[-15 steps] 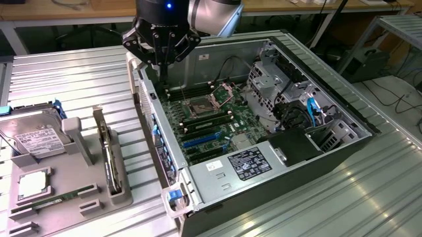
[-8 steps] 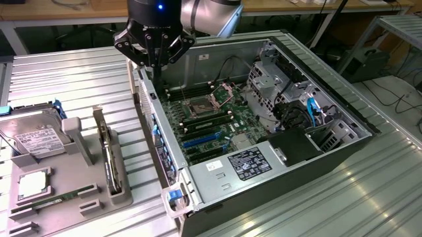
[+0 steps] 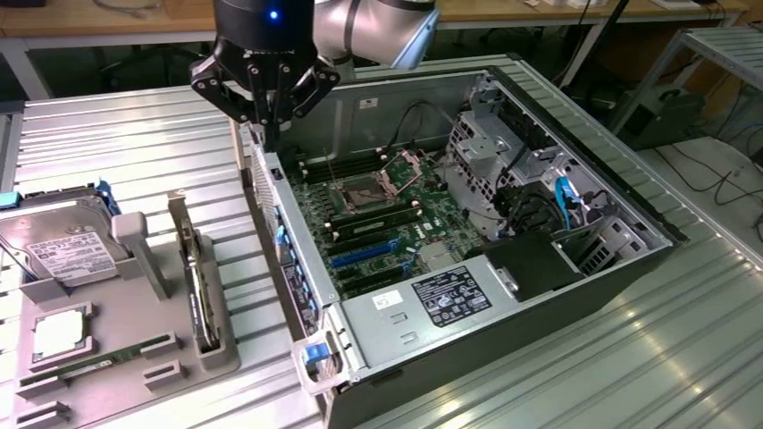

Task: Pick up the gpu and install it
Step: 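Reach for the gpu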

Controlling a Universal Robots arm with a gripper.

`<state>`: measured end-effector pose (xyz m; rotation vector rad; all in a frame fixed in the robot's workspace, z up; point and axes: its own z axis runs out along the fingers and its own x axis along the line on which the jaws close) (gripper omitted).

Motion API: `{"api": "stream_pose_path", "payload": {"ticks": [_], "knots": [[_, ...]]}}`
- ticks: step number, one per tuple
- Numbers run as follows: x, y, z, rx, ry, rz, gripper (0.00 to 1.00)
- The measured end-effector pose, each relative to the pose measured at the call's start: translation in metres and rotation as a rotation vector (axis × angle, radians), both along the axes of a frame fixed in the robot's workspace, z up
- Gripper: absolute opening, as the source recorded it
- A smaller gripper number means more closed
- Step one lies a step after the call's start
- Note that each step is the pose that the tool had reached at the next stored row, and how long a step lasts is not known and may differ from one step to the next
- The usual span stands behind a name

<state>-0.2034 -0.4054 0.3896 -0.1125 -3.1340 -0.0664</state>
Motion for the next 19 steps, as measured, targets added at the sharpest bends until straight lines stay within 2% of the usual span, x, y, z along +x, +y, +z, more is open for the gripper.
{"api": "stream_pose_path", "payload": {"ticks": [9, 19], "knots": [[-0.015, -0.0026, -0.0013, 0.0000, 0.0078, 0.001, 0.11], [-0.034, -0.0062, -0.0026, 0.0000, 0.0125, 0.002, 0.11]]}}
